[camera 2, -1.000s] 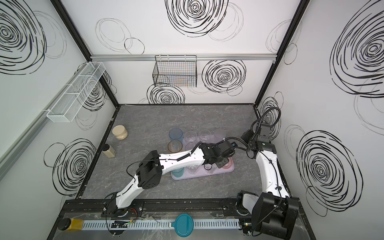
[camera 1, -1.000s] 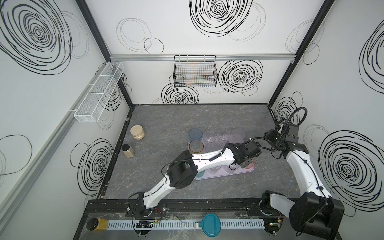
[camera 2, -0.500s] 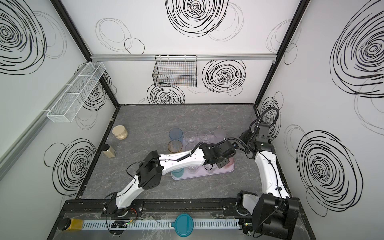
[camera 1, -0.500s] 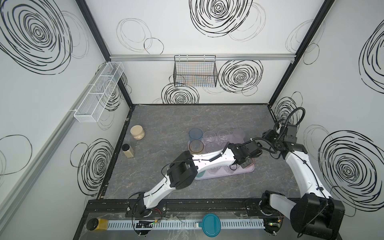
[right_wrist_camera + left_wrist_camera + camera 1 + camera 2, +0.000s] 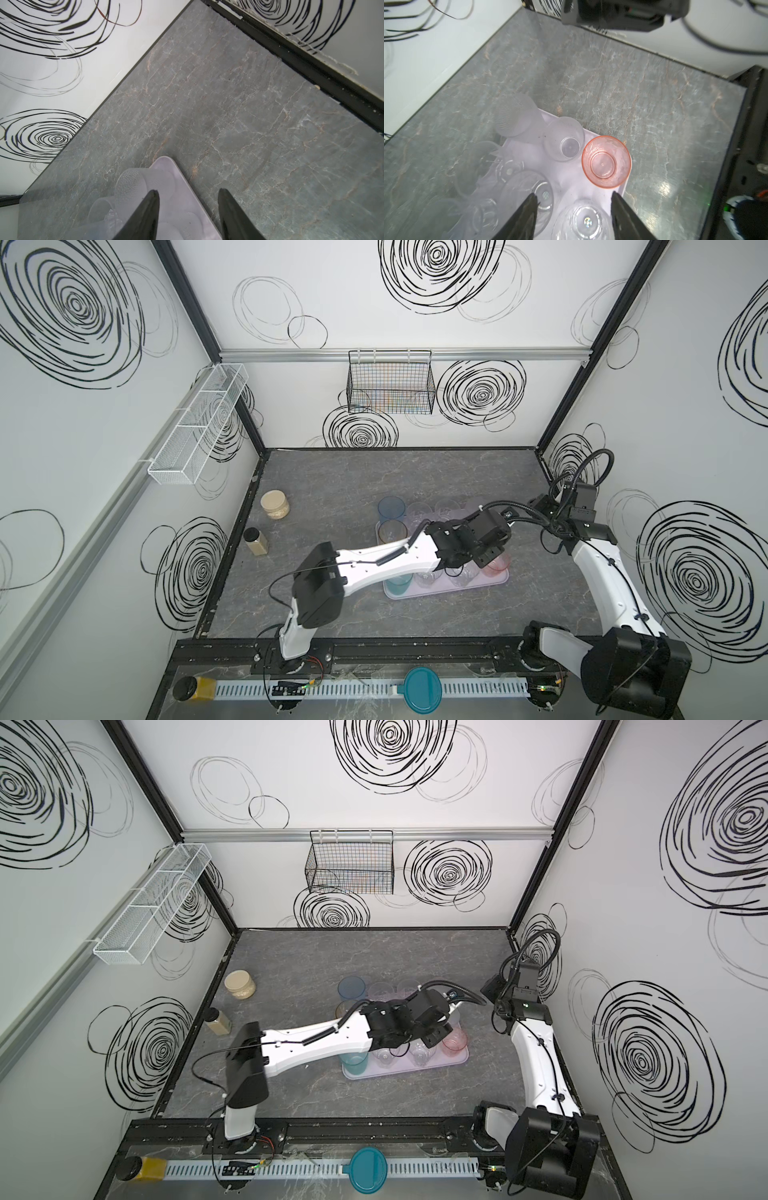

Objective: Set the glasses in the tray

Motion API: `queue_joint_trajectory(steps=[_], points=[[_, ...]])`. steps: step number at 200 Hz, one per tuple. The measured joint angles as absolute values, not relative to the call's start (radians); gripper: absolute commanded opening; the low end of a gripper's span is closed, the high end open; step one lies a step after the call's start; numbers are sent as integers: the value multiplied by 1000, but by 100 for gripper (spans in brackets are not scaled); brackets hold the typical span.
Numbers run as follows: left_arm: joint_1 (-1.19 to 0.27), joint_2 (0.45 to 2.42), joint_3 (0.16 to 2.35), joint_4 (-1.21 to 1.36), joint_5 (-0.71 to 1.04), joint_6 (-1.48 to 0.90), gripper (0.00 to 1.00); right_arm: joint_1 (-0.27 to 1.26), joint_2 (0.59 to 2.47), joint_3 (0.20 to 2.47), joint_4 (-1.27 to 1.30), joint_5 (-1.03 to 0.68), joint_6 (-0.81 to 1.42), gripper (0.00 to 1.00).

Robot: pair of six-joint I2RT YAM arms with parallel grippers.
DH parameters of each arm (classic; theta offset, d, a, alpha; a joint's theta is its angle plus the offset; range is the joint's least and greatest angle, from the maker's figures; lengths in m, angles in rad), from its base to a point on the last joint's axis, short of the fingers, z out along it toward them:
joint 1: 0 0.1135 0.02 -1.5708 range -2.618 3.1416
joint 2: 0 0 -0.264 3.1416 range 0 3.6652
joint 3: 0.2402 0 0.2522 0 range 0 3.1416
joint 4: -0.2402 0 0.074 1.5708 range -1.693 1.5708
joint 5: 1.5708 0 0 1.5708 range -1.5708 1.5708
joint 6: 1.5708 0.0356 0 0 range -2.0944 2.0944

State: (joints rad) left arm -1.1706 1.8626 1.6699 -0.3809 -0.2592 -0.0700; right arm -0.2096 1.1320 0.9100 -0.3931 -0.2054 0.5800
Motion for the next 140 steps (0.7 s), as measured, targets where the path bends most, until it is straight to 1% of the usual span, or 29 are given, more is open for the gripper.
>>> queue_joint_trajectory(steps=[27, 47, 69, 86, 97, 115, 140], points=[[-1155, 1612, 1412, -228, -310, -67, 75, -191, 1144, 963, -393, -178, 572, 51], [-1083, 1418, 1195, -108, -346, -66, 80, -167, 1147, 989, -380, -132, 571, 52], [-902, 1198, 965, 21, -369, -69, 81, -118, 1146, 969, -289, -56, 561, 53], [-741, 1037, 802, 129, -403, -58, 83, -61, 1139, 877, -120, -22, 507, 53], [-654, 952, 710, 184, -432, -50, 84, -31, 1143, 822, -57, 10, 469, 54], [-551, 883, 590, 281, -495, -47, 84, -9, 1150, 768, 10, 96, 428, 55], [-469, 903, 399, 512, -720, -29, 86, -20, 1149, 678, 186, 218, 379, 55]])
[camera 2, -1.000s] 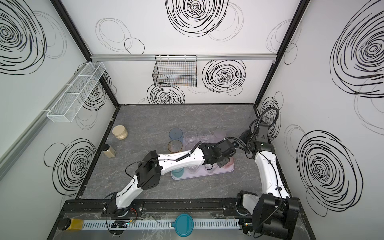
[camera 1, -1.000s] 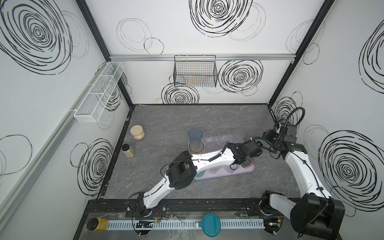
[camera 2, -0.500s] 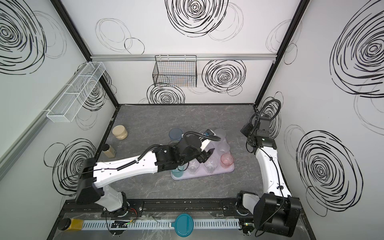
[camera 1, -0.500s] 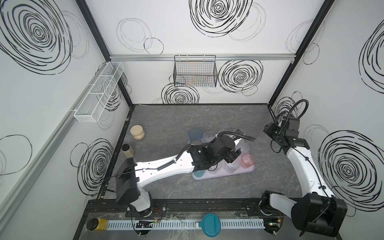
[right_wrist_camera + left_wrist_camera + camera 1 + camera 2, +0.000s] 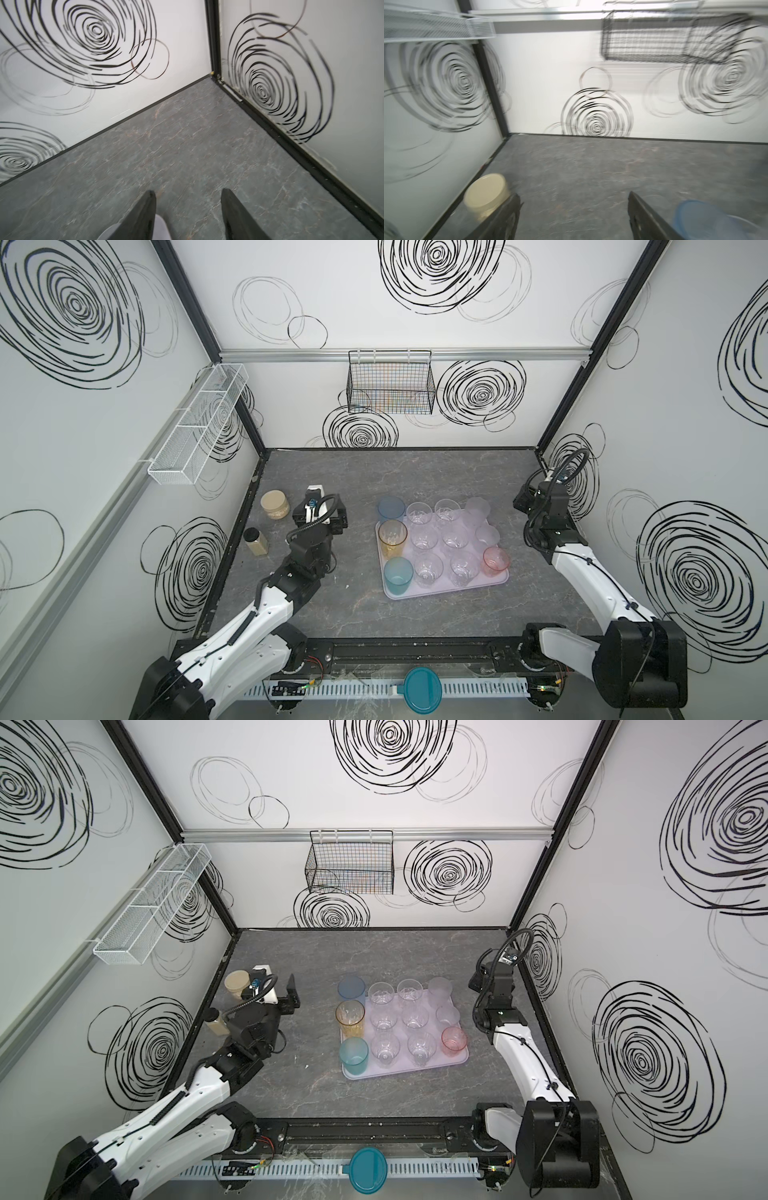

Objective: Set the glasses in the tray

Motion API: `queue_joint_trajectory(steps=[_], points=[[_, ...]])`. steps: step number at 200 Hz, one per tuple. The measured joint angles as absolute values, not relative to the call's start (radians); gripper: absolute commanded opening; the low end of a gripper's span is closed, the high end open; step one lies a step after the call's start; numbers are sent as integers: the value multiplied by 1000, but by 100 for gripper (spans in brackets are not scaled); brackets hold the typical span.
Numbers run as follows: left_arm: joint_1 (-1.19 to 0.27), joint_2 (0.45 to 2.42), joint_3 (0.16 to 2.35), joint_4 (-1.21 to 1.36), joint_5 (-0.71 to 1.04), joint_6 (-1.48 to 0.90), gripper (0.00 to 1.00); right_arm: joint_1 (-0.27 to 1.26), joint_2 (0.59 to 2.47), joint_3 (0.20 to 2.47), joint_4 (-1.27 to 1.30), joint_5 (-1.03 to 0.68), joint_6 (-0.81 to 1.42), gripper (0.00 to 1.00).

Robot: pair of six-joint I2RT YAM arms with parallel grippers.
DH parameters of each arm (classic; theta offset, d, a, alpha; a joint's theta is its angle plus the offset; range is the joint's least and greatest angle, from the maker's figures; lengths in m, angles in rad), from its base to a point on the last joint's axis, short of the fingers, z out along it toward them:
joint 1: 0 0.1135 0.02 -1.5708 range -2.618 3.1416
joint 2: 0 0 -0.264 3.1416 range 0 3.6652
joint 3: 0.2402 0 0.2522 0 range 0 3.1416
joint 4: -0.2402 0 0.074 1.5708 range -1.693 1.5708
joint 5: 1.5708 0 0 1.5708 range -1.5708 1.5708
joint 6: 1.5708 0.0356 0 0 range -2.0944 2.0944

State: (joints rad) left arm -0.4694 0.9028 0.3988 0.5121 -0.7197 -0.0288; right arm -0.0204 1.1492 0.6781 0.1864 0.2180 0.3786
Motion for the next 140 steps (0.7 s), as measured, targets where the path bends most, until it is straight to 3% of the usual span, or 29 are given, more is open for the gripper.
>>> queue_joint_trajectory(steps=[47, 107, 140], points=[[-395, 1073, 210, 794, -949, 17, 87, -27, 1234, 543, 319, 351, 362, 55], [-345, 1368, 162, 1175, -929, 94, 89, -39, 1340, 400, 560, 414, 306, 55], [-345, 1407, 159, 1293, -872, 130, 90, -38, 1395, 355, 683, 410, 270, 55]])
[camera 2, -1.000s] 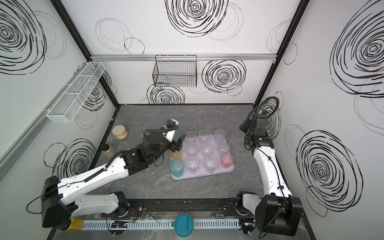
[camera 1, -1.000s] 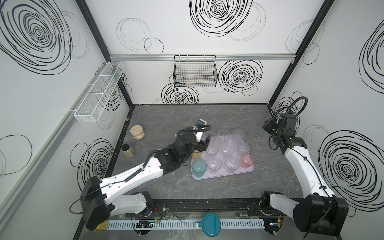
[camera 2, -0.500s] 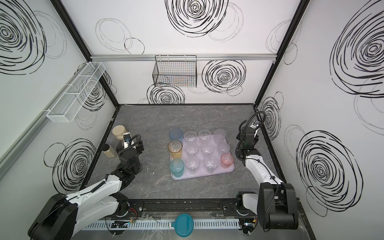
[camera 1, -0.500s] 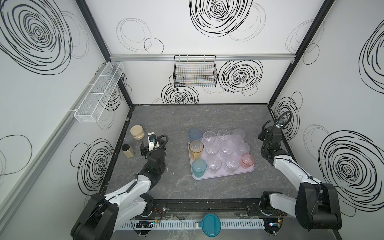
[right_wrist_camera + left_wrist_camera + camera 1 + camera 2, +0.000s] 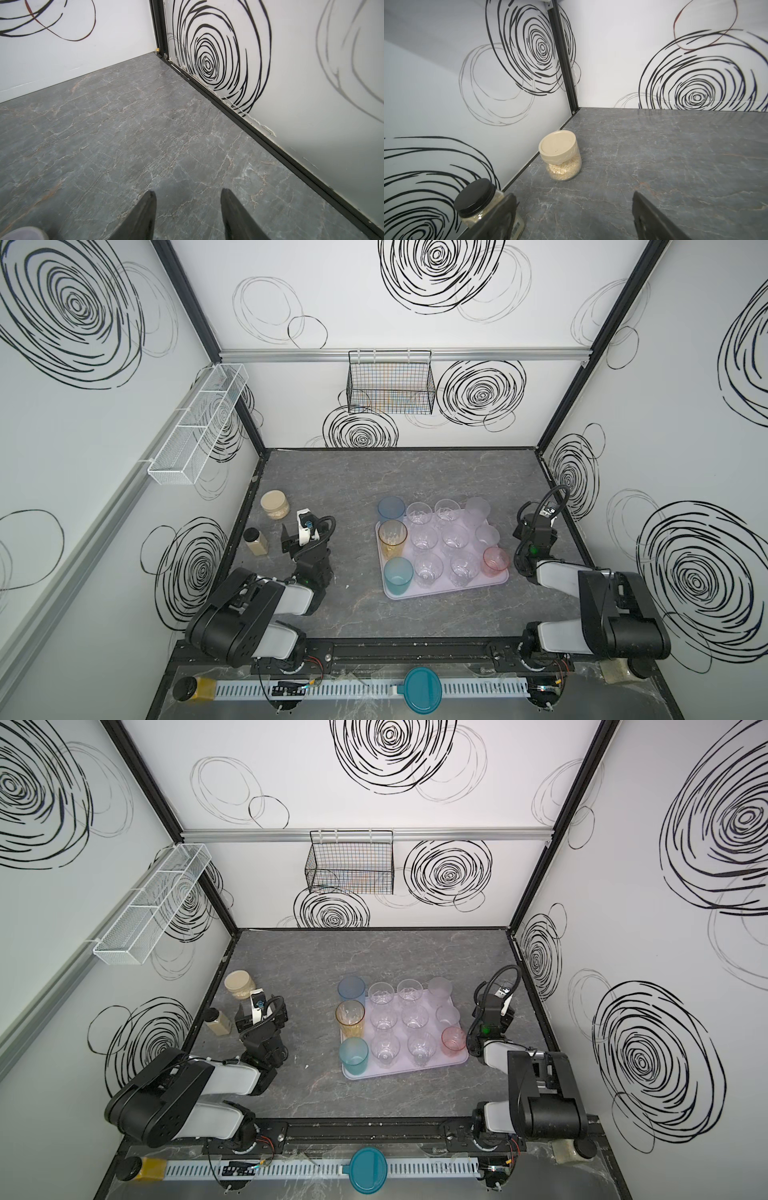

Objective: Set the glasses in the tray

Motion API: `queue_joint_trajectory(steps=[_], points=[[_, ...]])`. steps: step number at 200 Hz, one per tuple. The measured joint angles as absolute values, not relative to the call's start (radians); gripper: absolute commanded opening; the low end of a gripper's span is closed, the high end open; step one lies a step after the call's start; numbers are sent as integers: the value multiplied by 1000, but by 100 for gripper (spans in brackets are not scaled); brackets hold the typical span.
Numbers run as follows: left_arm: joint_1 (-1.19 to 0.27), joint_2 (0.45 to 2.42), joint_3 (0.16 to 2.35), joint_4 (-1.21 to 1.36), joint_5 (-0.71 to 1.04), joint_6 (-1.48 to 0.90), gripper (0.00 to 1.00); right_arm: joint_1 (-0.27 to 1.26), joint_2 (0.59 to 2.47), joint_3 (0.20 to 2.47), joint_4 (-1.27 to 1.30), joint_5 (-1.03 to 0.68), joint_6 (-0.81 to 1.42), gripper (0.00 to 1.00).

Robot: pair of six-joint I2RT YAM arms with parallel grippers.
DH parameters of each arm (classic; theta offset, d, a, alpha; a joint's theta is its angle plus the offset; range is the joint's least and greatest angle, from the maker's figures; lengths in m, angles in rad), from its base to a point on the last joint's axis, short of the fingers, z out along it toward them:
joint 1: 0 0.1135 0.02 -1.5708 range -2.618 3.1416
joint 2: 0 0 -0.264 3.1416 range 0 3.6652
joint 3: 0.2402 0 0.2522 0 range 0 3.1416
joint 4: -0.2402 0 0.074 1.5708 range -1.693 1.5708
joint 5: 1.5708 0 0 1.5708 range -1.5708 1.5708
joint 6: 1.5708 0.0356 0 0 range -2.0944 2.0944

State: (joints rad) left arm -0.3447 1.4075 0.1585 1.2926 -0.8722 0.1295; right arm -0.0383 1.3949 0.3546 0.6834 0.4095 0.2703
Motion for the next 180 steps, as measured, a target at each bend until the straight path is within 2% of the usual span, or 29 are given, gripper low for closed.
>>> queue_joint_trajectory(steps=[36, 85, 144, 180], points=[[-310, 1288, 153, 1227, -785, 58, 91, -44, 1406, 345, 801, 376, 243, 56], [-289, 1253, 89, 1231, -742, 6, 91, -51, 1419, 292, 915, 311, 221, 58], [-281, 1308, 153, 1195, -701, 65, 92, -32, 1449, 293, 968, 250, 170, 73], [-170, 1404, 149, 1286, -569, 23, 93, -32, 1449, 293, 976, 240, 161, 91]])
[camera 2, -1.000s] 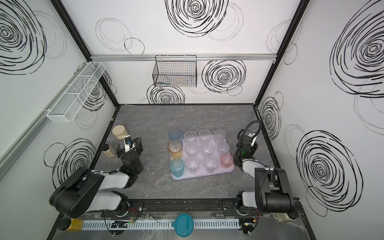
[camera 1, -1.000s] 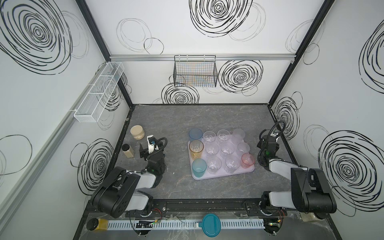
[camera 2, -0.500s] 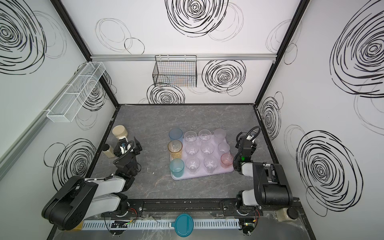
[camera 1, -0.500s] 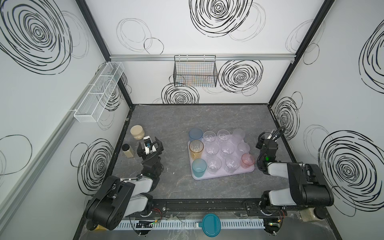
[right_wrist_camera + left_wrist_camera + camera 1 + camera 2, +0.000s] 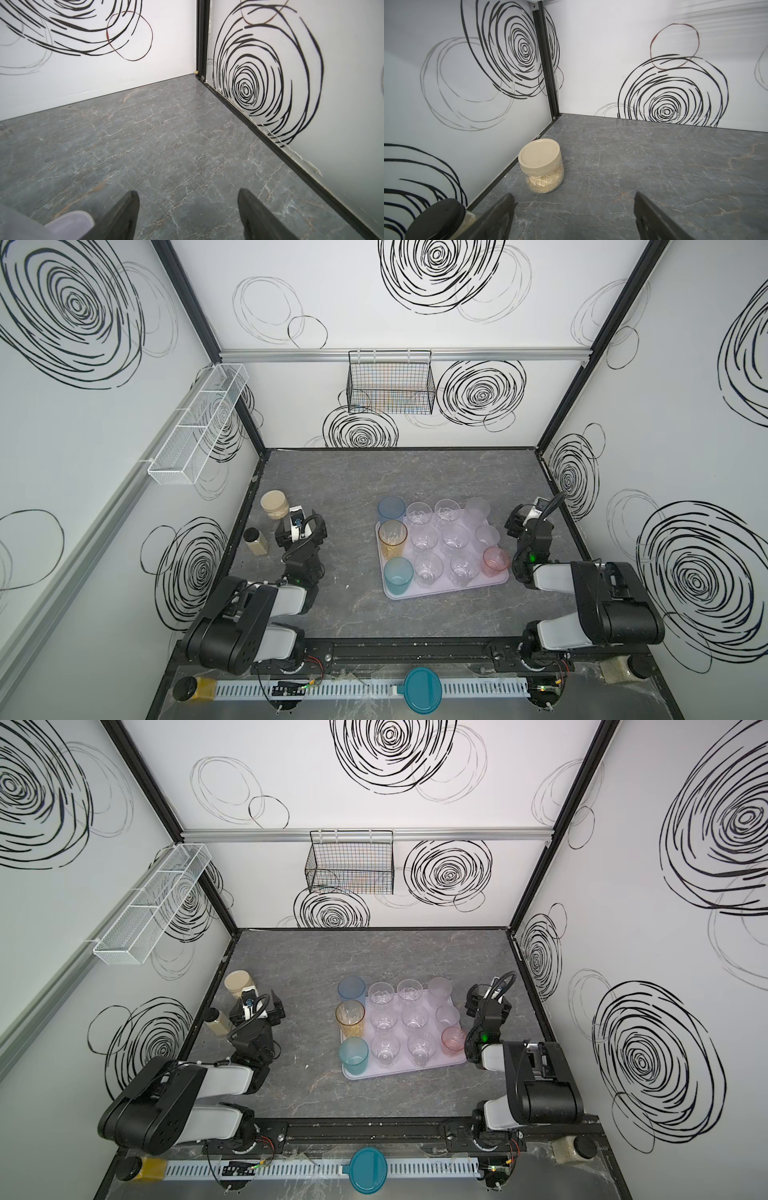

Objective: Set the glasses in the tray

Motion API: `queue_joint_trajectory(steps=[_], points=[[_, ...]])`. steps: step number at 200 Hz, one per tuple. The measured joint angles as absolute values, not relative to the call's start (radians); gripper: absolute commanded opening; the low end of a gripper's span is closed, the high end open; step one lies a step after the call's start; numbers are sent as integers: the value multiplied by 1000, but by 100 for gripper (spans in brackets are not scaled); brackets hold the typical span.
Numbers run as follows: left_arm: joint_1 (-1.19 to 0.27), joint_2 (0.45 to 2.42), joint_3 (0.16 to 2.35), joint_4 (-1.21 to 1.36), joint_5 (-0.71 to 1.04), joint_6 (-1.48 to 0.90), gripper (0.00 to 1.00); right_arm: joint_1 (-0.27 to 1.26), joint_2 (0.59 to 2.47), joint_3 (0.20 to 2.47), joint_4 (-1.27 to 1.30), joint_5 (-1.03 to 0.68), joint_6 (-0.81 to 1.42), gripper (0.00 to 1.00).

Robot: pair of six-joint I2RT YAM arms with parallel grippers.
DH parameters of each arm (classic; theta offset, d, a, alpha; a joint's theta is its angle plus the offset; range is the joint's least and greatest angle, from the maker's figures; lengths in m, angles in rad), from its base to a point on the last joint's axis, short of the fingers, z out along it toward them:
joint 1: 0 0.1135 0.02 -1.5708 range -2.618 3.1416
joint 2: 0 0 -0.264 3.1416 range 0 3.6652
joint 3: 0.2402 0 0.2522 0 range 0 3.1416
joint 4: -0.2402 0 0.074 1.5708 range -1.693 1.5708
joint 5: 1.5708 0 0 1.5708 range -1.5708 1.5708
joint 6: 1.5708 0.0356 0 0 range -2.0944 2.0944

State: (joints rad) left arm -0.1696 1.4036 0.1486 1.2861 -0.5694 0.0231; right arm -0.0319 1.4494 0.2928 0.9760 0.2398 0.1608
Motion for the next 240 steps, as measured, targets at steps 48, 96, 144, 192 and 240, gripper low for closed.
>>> queue_joint_trajectory(steps=[48, 96, 144, 192, 240], points=[[-149, 1431, 157, 1288, -451, 4, 98, -33, 1449, 292, 985, 227, 157, 100], [-113, 1480, 168, 1319, -361, -11, 96, -43, 1457, 249, 1073, 179, 149, 100], [-105, 1500, 168, 1324, -329, -19, 96, -49, 1496, 132, 1222, 154, 125, 100], [-92, 1500, 168, 1328, -305, -27, 96, -37, 1483, 168, 1229, 175, 127, 100], [-93, 1500, 168, 1344, -297, -27, 96, -31, 1480, 173, 1205, 192, 131, 100]])
